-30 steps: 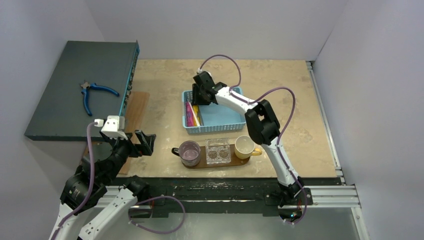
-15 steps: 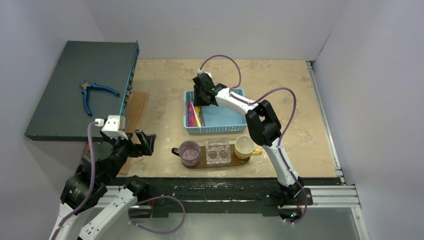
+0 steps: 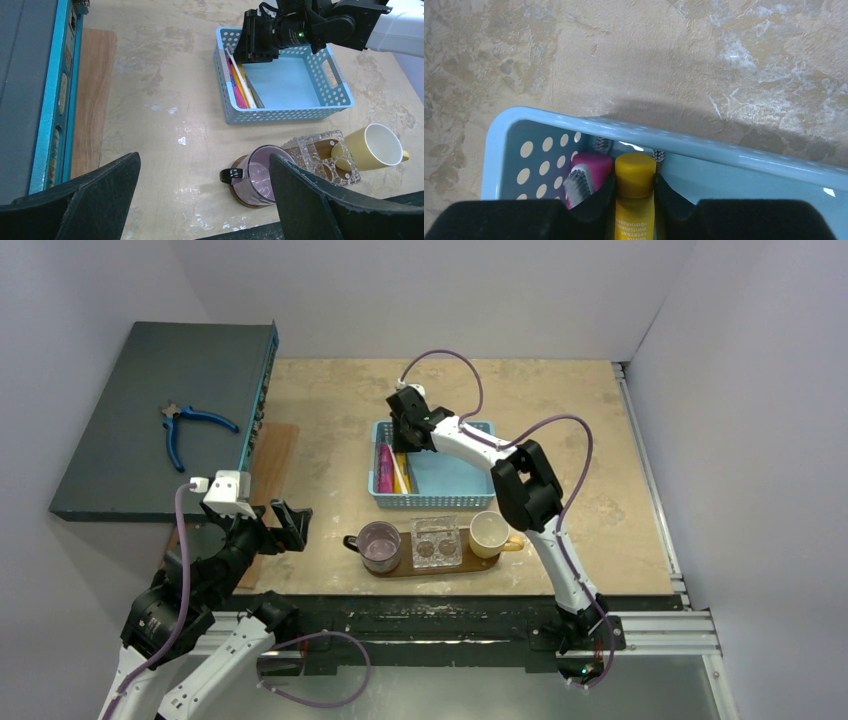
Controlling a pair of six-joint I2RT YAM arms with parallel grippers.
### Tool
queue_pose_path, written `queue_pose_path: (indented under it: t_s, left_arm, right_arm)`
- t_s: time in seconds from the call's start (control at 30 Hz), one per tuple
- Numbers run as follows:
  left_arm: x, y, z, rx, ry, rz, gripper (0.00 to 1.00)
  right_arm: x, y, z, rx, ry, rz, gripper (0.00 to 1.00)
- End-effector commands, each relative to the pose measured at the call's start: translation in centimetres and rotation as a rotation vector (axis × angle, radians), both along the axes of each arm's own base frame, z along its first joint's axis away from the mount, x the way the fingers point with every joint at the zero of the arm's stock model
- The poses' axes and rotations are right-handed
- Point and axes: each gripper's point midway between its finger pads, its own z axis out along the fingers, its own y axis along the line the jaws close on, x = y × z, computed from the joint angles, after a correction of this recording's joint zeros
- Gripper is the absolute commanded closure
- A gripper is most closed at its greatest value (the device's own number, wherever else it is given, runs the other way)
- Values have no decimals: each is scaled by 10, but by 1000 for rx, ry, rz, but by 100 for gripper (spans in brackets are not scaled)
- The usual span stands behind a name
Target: Prepare toiletry sets of a toothbrush and toothpaste on the tray
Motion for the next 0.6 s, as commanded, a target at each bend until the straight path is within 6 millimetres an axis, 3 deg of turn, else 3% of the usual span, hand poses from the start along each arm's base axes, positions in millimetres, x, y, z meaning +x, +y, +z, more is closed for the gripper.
queue_pose_path:
  t_s: [0.0,0.1,0.4,0.53,0.57]
  left_arm:
    - [17,-22,-4,22,13,-69,0]
    - [17,-22,-4,23,14,-70,0]
    - [16,-20,-3,18,7,-64,0]
    - [15,-20,-3,16,5,-63,0]
    - [15,-20,-3,15,6,-63,0]
  right_arm:
    - [-6,-22,-5,-76,20,-17,87]
    - [-5,-24,11,-67,-5,-24,100]
    - [-4,-41,78,-34,-142,-80,100]
    - [-7,-46,88,-37,-157,-89,100]
    - [-8,-47,87,-38,-152,-89,95]
